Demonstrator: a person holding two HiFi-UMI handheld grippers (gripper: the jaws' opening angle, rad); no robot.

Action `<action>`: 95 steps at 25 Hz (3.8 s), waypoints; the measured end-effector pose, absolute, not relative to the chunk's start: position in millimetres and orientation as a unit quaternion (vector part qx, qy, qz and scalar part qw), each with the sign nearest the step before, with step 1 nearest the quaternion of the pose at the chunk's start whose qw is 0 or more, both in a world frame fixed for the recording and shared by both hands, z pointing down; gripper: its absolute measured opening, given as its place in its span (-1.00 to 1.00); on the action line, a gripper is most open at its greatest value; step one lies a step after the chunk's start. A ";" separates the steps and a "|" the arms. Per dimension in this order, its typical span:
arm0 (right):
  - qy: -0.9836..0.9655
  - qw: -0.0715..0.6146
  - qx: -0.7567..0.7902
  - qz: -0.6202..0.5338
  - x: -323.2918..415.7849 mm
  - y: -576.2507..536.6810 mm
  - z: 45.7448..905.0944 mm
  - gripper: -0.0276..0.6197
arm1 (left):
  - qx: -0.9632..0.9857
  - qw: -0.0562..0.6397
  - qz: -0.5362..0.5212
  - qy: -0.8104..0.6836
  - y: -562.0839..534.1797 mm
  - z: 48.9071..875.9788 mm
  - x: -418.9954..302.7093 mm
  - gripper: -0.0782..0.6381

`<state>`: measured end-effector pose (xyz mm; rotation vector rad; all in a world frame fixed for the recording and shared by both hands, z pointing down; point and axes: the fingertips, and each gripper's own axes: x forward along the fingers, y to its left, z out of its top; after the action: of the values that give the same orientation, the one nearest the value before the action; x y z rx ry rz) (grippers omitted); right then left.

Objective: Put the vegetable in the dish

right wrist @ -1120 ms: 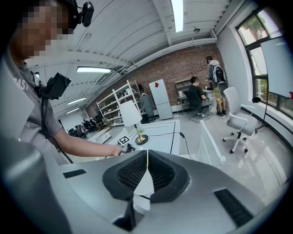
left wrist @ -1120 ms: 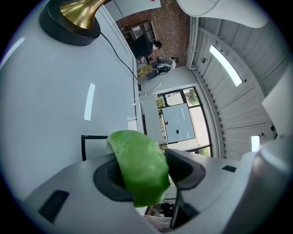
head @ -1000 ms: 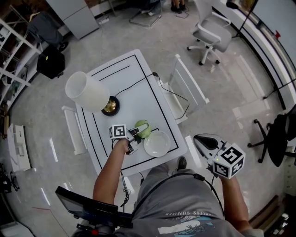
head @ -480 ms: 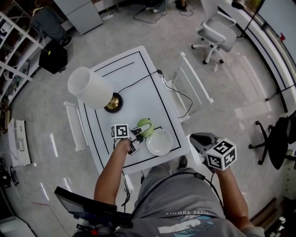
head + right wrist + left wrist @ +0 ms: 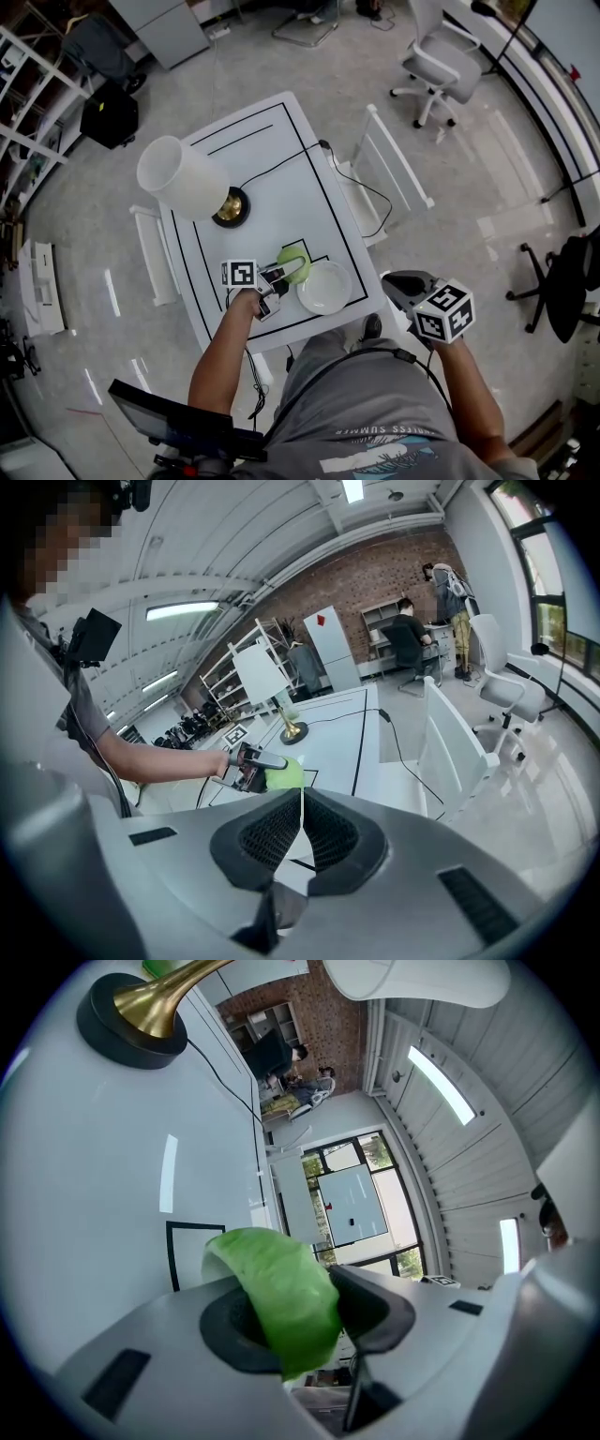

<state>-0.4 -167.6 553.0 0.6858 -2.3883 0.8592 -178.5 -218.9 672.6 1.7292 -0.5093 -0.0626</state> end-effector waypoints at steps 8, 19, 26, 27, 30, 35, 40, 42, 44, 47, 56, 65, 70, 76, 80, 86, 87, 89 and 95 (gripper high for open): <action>-0.876 0.264 0.236 0.326 -8.1 -161.0 565.1 -0.88 | 0.721 0.669 -0.113 -0.144 -201.7 649.2 -165.7 -0.34; -0.868 0.291 0.204 0.347 -27.7 -146.6 600.5 -0.88 | 0.708 0.701 -0.074 -0.036 -169.8 648.4 -122.4 -0.37; -0.862 0.305 0.189 0.357 -37.9 -137.3 618.0 -0.88 | 0.708 0.706 -0.018 -0.025 -158.2 666.1 -107.7 -0.37; -0.862 0.305 0.188 0.358 -38.8 -136.6 619.2 -0.88 | 0.717 0.697 -0.002 -0.024 -156.4 667.5 -106.9 -0.37; -0.861 0.307 0.186 0.360 -41.3 -135.4 621.2 -0.88 | 0.757 0.649 0.071 -0.036 -153.3 674.5 -108.9 -0.37; -0.862 0.305 0.179 0.363 -48.4 -133.7 623.8 -0.88 | 0.780 0.616 0.101 -0.052 -157.3 672.2 -114.6 -0.33; -0.862 0.308 0.172 0.365 -55.0 -130.3 630.4 -0.88 | 0.802 0.568 0.169 -0.078 -150.8 686.4 -126.5 -0.11; -0.863 0.314 0.165 0.360 -59.0 -129.4 633.2 -0.88 | 0.809 0.548 0.200 -0.076 -146.5 691.4 -128.9 -0.11; -0.865 0.321 0.158 0.353 -63.6 -128.7 635.3 -0.88 | 0.815 0.524 0.234 -0.077 -141.8 695.2 -129.1 -0.11; -0.865 0.322 0.154 0.352 -69.1 -127.9 635.5 -0.88 | 0.821 0.503 0.252 -0.102 -143.4 696.8 -128.2 -0.09; -0.855 0.334 0.152 0.368 -74.1 -125.2 654.9 -0.88 | 0.848 0.385 0.278 -0.235 -161.4 708.9 -132.0 0.32; -0.849 0.351 0.151 0.365 -78.8 -118.1 682.5 -0.88 | 0.860 0.278 0.304 -0.301 -172.2 717.9 -122.2 0.77; -0.845 0.360 0.153 0.365 -78.7 -113.0 694.5 -0.88 | 0.856 0.245 0.317 -0.328 -173.5 725.1 -122.7 0.85; -0.843 0.362 0.169 0.360 -73.2 -114.2 698.5 -0.88 | 0.844 0.210 0.409 -0.277 -146.7 744.9 -118.1 0.86; -0.842 0.364 0.176 0.358 -65.8 -117.6 699.2 -0.88 | 0.846 0.204 0.401 -0.288 -149.7 741.5 -113.2 0.85; -0.854 0.343 0.196 0.339 -65.6 -125.1 686.0 -0.88 | 0.855 0.193 0.360 -0.320 -159.2 711.5 -131.9 0.85; -0.858 0.334 0.201 0.335 -65.1 -128.3 679.3 -0.88 | 0.856 0.194 0.349 -0.328 -160.5 703.8 -137.2 0.85; -0.870 0.308 0.206 0.325 -65.6 -134.4 659.5 -0.89 | 0.859 0.201 0.323 -0.341 -160.8 685.1 -149.3 0.85; -0.925 0.201 0.194 0.257 -63.9 -146.3 556.8 -0.89 | 0.876 0.195 0.191 -0.399 -160.9 585.2 -177.8 0.81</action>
<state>-63.9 -146.3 556.8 0.5422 -2.5846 0.7195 -177.8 -160.9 585.2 2.4537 -1.1174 0.5347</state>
